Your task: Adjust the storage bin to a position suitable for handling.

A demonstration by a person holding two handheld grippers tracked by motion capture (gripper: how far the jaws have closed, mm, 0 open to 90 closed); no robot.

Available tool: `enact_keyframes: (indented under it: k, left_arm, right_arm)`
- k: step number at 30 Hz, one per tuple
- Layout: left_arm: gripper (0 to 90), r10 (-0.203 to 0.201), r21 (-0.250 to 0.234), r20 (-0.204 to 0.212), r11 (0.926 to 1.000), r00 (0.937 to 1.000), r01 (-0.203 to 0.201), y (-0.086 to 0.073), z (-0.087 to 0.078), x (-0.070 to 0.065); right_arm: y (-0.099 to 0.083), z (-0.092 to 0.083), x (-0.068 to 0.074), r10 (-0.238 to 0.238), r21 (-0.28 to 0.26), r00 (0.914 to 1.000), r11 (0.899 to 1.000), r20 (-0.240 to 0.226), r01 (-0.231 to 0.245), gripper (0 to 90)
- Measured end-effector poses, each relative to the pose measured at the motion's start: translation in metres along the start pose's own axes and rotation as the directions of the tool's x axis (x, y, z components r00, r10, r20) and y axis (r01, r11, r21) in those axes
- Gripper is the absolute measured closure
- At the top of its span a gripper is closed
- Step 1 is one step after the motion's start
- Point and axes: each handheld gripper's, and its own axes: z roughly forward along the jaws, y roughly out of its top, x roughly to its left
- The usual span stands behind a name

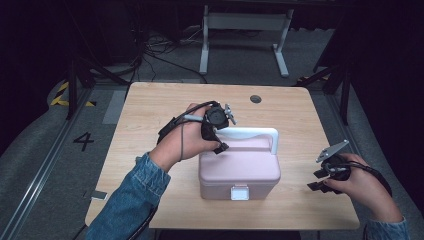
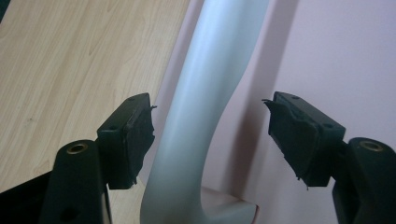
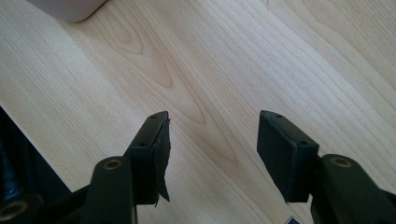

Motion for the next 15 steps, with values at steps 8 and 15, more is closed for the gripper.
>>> enact_keyframes:
  k: [8,15]
  left_arm:
    - [55.4,0.002,-0.036,-0.042,0.9993,0.9991,-0.003,0.002,-0.002,-0.001]
    - [59.9,0.045,-0.034,-0.067,0.9983,0.9967,-0.047,0.006,-0.009,-0.004]
  right_arm:
    - [-0.001,0.001,0.000,0.007,-0.002,1.0000,1.000,-0.003,-0.007,45.1]
    - [-0.002,0.001,0.000,0.013,-0.002,0.9999,1.000,-0.009,-0.013,44.4]
